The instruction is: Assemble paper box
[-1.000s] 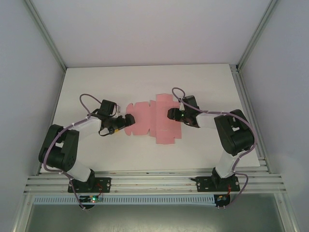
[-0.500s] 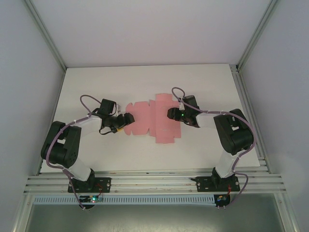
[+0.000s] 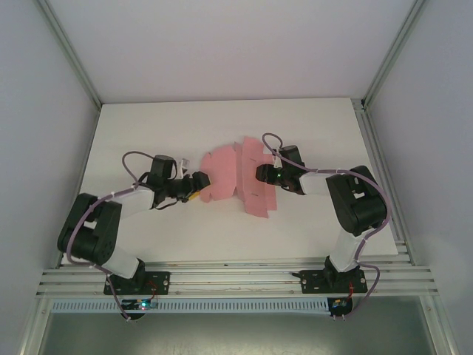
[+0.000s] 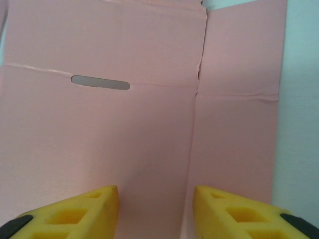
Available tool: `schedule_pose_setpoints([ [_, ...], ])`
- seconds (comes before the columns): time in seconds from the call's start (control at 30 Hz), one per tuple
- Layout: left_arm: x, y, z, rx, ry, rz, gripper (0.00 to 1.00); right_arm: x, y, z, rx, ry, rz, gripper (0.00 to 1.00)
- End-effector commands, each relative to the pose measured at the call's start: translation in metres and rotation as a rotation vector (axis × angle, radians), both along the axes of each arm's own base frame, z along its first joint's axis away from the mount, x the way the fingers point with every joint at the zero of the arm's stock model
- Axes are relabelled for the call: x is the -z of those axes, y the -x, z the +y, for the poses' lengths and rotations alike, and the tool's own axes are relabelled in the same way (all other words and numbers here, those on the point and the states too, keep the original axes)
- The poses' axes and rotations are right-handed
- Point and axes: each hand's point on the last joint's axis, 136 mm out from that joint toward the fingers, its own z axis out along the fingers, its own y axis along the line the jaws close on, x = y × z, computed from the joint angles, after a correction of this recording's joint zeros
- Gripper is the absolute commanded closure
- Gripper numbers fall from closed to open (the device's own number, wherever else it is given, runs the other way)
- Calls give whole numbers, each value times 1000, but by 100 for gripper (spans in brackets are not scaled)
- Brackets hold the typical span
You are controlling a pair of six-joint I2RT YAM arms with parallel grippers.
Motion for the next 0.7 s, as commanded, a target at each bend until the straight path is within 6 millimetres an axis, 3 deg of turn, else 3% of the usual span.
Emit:
schedule_pose_setpoints([
  [0.0, -57, -9, -9, -2, 119, -207, 25, 87, 85, -29, -6, 138, 384, 52],
  [0.13, -75, -9, -4, -43, 122, -315, 24, 87, 85, -25, -13, 119, 376, 52],
  [0.37, -118, -10, -16, -37, 265, -483, 25, 86, 85, -21, -22, 88, 361, 52],
  [0.43, -111, -13, -21, -27, 220, -455, 30, 83, 84, -19, -26, 75, 355, 52],
  [0.57, -72, -16, -26, -4, 7, -322, 46, 80, 83, -19, -26, 71, 332, 52],
  [0.67, -56, -14, -27, 14, -100, -291, 59, 78, 84, -18, -32, 65, 325, 52],
])
